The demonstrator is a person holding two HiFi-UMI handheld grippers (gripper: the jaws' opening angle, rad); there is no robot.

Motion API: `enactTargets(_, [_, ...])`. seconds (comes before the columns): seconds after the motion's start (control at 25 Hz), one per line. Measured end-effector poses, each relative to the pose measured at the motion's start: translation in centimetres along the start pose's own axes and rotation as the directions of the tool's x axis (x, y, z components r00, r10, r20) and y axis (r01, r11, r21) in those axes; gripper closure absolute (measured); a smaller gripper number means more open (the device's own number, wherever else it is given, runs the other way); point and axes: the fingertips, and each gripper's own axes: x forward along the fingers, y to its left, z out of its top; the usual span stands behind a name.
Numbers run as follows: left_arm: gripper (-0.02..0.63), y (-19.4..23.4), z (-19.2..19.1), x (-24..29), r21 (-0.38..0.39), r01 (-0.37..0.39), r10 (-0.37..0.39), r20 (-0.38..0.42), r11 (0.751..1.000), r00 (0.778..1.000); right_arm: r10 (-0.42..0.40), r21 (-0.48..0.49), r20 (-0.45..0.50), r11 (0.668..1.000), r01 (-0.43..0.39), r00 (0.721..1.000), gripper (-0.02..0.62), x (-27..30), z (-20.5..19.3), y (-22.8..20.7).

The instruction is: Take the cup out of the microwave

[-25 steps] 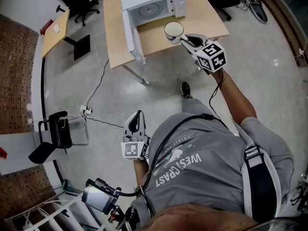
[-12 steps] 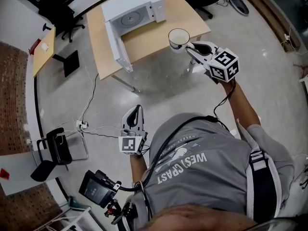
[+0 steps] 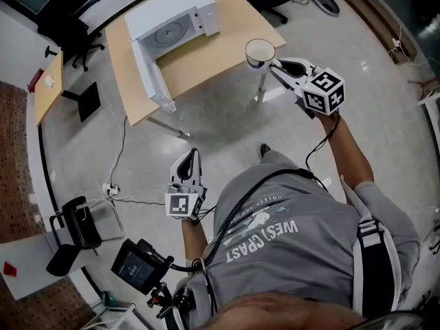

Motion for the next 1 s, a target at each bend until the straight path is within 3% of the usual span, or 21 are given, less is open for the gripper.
enactTargets(0.16, [0.563,0.7,-0.2,2.6,0.002,0.008,-0.008,-0.03,1.0,1.0,-0.012,0.026,-0.005,1.0,0.013,1.0,0.522,2.5,-0.4,-3.8])
enactTargets(0.4, [0.563,3.7,-0.6,7.0,-0.015,-0.054,0.052,-0.081,0.998,0.995,-0.021,0.054,-0.03,0.998,0.023,0.999,0.522,9.7,-1.4,-11.6])
enactTargets(0.76, [0.563,10.0,1.2,17.3,-0.02,-0.172,0.168,-0.125,0.985,0.978,-0.042,0.088,-0.089,0.995,0.05,0.995,0.522,24.6,-3.0,-27.5])
enactTargets(1.0, [0.563,13.1,1.3,24.5,-0.024,-0.233,0.227,-0.149,0.972,0.963,-0.072,0.111,-0.139,0.99,0.088,0.988,0.522,34.5,-6.4,-38.3])
